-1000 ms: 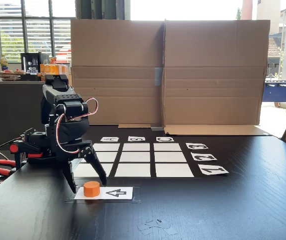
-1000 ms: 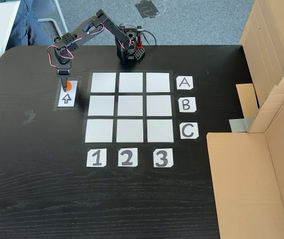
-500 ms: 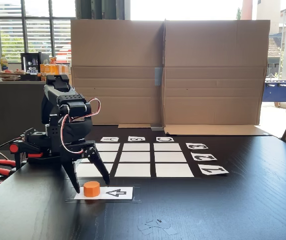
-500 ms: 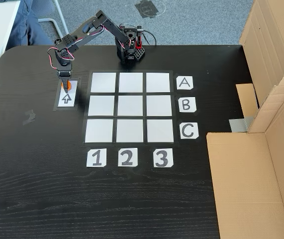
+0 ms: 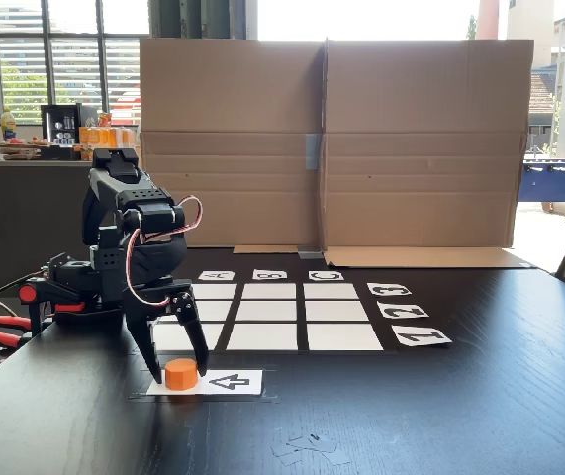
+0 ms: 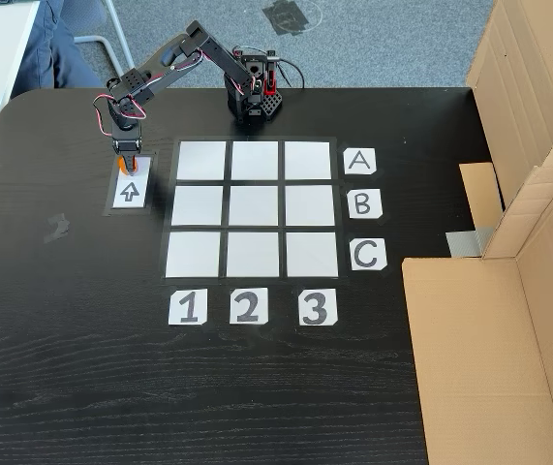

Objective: Pick up the round, orange token and place it in the grid on square A1.

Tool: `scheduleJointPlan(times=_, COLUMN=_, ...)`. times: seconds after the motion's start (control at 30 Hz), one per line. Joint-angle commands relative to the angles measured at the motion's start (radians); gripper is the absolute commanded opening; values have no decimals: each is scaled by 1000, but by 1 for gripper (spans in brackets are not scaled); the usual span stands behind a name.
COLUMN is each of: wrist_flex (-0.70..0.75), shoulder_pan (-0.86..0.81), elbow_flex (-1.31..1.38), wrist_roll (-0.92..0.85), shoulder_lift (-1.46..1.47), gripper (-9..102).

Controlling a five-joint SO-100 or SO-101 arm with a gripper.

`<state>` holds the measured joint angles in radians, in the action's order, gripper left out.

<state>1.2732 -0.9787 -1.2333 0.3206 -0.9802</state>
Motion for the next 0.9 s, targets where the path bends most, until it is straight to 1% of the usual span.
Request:
scheduleJointPlan(times=0.0, wrist_flex=-11, shoulder_pan=9, elbow_flex=40, wrist_roll=0, shoulder_lift=-8, gripper=13)
scheduleJointPlan(times=0.2, wrist_flex=-11, shoulder_pan=9, elbow_flex=41, wrist_roll=-2, shoulder_lift=-8, gripper=10)
scheduleJointPlan(times=0.53, wrist_flex=-11, shoulder_pan=11, elbow_flex=41, wrist_roll=-2, shoulder_lift=-44, gripper=10)
scheduleJointPlan(times=0.87, wrist_flex=25, shoulder_pan=12, elbow_flex=40, wrist_roll=-2, shoulder_lift=-215, gripper=10)
